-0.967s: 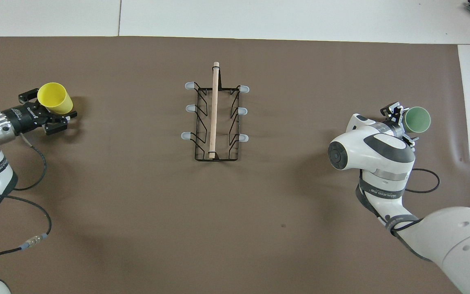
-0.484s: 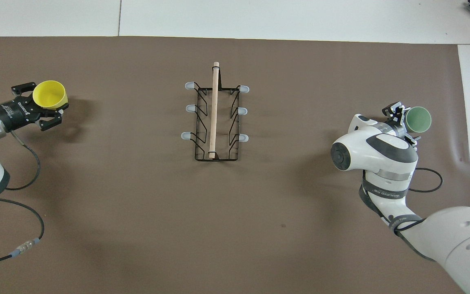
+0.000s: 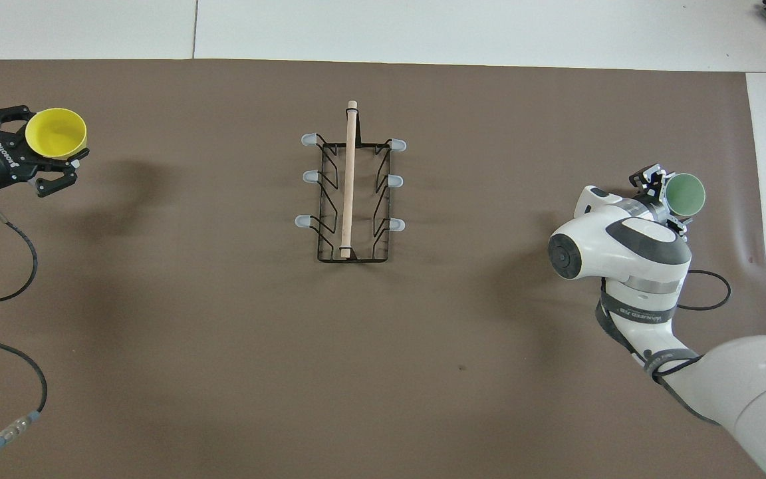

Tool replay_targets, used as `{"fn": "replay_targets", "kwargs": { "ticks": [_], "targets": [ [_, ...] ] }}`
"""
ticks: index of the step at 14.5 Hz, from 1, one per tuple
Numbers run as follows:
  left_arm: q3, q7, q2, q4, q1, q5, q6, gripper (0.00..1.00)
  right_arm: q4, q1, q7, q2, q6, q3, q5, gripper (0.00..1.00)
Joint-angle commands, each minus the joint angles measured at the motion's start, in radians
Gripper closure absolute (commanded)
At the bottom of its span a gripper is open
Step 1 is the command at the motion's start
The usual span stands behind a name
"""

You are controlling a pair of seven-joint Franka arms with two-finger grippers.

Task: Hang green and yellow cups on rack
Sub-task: 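Lift the yellow cup with the left gripper while the right gripper lifts the green cup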

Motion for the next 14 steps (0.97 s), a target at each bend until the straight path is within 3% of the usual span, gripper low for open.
{"fn": "replay_targets", "kwargs": {
  "ticks": [1,4,8,10,14],
  "targets": [
    [-0.007,-0.006,-0.095,-0.048,-0.013,0.062,0.023,1.00,-0.012,-0.004,0.030,-0.004,0.000,0.008,-0.038,1.00],
    [-0.033,-0.020,-0.178,-0.052,-0.010,0.252,-0.011,1.00,0.011,0.036,0.014,-0.024,-0.060,0.009,0.116,1.00],
    [-0.103,-0.020,-0.253,-0.039,0.004,0.419,-0.048,1.00,0.048,0.024,-0.260,-0.148,0.000,0.015,0.604,1.00],
    [-0.157,-0.016,-0.302,-0.039,0.004,0.537,-0.048,1.00,0.044,0.037,-0.333,-0.214,-0.027,0.017,0.802,1.00],
    [-0.295,0.013,-0.369,-0.058,0.015,0.709,-0.049,1.00,0.045,0.039,-0.362,-0.317,-0.067,0.038,1.000,1.00]
  ]
}}
